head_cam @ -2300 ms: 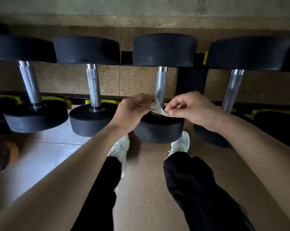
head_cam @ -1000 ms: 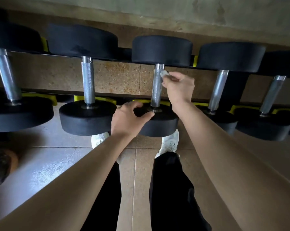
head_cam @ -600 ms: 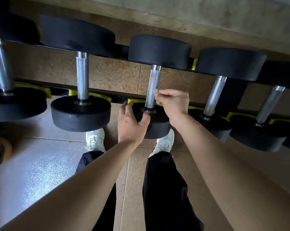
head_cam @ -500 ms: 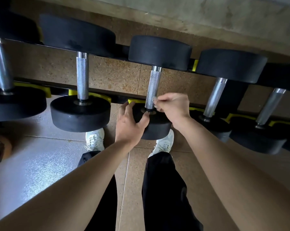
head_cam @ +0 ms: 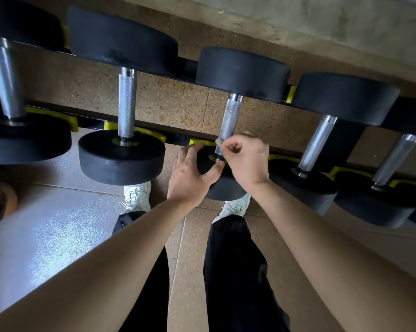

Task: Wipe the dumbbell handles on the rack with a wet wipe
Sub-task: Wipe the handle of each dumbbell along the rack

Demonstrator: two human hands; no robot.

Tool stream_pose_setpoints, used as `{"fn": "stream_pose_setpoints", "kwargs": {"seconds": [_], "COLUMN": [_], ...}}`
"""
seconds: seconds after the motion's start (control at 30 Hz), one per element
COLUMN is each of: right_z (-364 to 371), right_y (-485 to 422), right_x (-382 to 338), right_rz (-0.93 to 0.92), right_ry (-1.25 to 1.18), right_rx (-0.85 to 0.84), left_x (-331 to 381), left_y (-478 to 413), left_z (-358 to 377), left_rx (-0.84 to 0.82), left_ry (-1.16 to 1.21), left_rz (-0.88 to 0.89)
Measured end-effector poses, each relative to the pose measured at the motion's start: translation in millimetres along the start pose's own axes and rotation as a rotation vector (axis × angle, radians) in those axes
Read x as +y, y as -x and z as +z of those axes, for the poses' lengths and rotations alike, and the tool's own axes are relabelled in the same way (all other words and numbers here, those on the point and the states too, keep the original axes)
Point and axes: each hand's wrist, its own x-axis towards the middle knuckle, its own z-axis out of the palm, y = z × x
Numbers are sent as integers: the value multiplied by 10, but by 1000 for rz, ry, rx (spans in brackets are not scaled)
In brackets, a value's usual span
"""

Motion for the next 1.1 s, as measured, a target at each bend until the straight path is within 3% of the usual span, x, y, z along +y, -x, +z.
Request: {"fn": "stream_pose_setpoints", "kwargs": {"seconds": [0.1,0.17,0.3,0.4,0.6,0.73,0.8,1.0,1.1], "right_z": [-38,-91,-224,-289,-322,-126,11,119,108], "right_y": [98,61,4,-19,-34,138,246,217,237], "right_x": [23,15,-110,-209,-151,11,79,33,74], "right_rz": [192,274,321,305,237,309,364,373,388], "right_ry": [-36,-119,-409,-512,-495,-276,-199,-232,-255], "right_rx": [-175,-197,-195,-183,-160,-151,-103,-75,-83], "left_x": [5,7,129,286,490,559,638,739,592], "left_y": [-16,-61,-218,-324,-510,-708,-831,-923,-718], "left_z": [-47,-100,-261,-362,-425,-371,-324,-265,-243], "left_rx": [-28,33,3,-66,-167,151,224,119,22], "left_ry": [-33,-91,-25,40,231,127,82,133,11], "left_rz": [17,107,362,404,292,227,170,97,64]}}
